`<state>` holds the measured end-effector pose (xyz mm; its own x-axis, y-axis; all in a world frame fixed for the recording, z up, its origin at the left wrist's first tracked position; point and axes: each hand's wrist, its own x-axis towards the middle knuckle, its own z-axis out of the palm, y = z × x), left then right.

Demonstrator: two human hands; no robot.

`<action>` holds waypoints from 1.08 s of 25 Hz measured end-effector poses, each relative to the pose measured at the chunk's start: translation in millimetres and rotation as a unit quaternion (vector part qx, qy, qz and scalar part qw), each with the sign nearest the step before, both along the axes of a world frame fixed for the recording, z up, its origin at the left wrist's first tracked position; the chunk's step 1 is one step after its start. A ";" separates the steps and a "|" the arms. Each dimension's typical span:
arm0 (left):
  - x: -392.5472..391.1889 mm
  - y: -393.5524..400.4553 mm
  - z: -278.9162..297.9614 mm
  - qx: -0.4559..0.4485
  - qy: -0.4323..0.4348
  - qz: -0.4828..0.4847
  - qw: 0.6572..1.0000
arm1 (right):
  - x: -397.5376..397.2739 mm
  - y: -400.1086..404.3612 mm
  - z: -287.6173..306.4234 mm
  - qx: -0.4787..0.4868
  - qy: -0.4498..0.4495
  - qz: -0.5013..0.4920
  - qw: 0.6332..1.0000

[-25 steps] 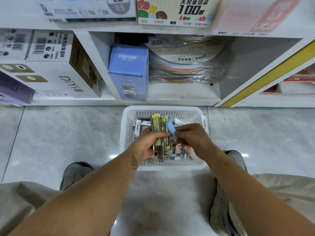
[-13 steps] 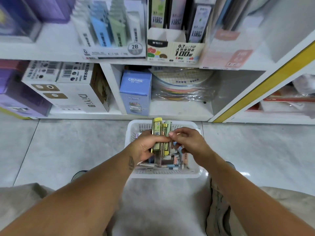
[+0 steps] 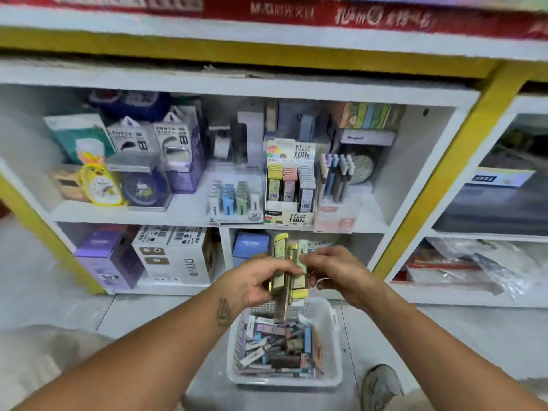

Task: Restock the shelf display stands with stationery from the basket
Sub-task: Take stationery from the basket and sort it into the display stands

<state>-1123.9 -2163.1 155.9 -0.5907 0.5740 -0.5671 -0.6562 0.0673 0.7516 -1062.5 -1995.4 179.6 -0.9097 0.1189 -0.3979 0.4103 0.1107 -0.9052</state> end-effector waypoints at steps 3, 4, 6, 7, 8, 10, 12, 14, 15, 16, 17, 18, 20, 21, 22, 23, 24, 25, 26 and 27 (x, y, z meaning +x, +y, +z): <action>6.3 1.9 40.2 -0.006 0.000 0.030 1.000 | -5.0 -9.2 38.7 0.094 0.041 0.005 0.995; 5.4 1.0 50.6 0.003 -0.003 0.042 0.999 | -8.9 -11.1 50.0 0.103 0.052 0.005 0.993; 0.7 -3.9 69.1 0.027 -0.005 0.056 0.998 | -17.8 -12.5 70.2 0.102 0.071 0.005 0.992; -3.7 -7.1 75.2 0.040 -0.002 0.062 0.997 | -22.9 -12.8 78.3 0.084 0.075 0.002 0.994; -8.4 -10.3 79.1 0.052 -0.001 0.068 0.996 | -27.4 -11.7 84.6 0.052 0.075 -0.001 0.996; -18.4 -15.2 84.3 0.062 -0.004 0.079 0.995 | -36.3 -9.8 91.7 -0.018 0.068 0.010 0.997; -29.5 -18.5 90.0 0.045 0.012 0.092 0.995 | -47.0 -8.6 92.7 -0.047 0.076 0.034 0.995; -43.4 -21.8 96.0 0.031 0.026 0.120 0.992 | -60.5 -7.9 92.7 -0.024 0.104 0.048 0.993; -51.9 -23.8 99.8 0.027 0.032 0.137 0.990 | -68.0 -7.9 93.4 -0.006 0.116 0.052 0.992; -60.4 -26.4 104.0 0.024 0.036 0.155 0.987 | -74.8 -8.2 94.2 0.010 0.122 0.055 0.991; -69.0 -30.4 107.4 0.020 0.038 0.178 0.983 | -81.3 -9.6 94.6 0.019 0.124 0.053 0.991; -78.6 -35.8 109.6 0.017 0.040 0.202 0.978 | -90.0 -11.6 94.7 0.025 0.125 0.050 0.991; -94.8 -49.3 110.2 0.015 0.044 0.243 0.969 | -109.5 -17.9 95.5 0.044 0.139 0.048 0.988; -101.6 -57.1 109.3 0.017 0.043 0.256 0.965 | -122.1 -21.5 96.1 0.058 0.152 0.042 0.986; -107.7 -64.7 108.7 0.019 0.036 0.268 0.963 | -136.1 -24.5 96.5 0.075 0.167 0.025 0.983; -113.4 -71.7 108.6 0.020 0.026 0.280 0.959 | -150.8 -27.2 96.7 0.101 0.182 0.004 0.978; -117.8 -77.9 110.0 0.020 0.018 0.290 0.957 | -163.5 -29.2 96.7 0.144 0.197 -0.007 0.970; -122.3 -82.6 111.8 0.020 0.019 0.297 0.954 | -174.6 -30.7 96.1 0.204 0.220 0.001 0.954; -127.4 -86.0 113.8 0.019 0.024 0.302 0.953 | -184.2 -32.4 93.0 0.267 0.244 0.022 0.932; -131.7 -87.7 115.0 0.017 0.029 0.303 0.952 | -190.8 -34.9 88.5 0.325 0.268 0.043 0.906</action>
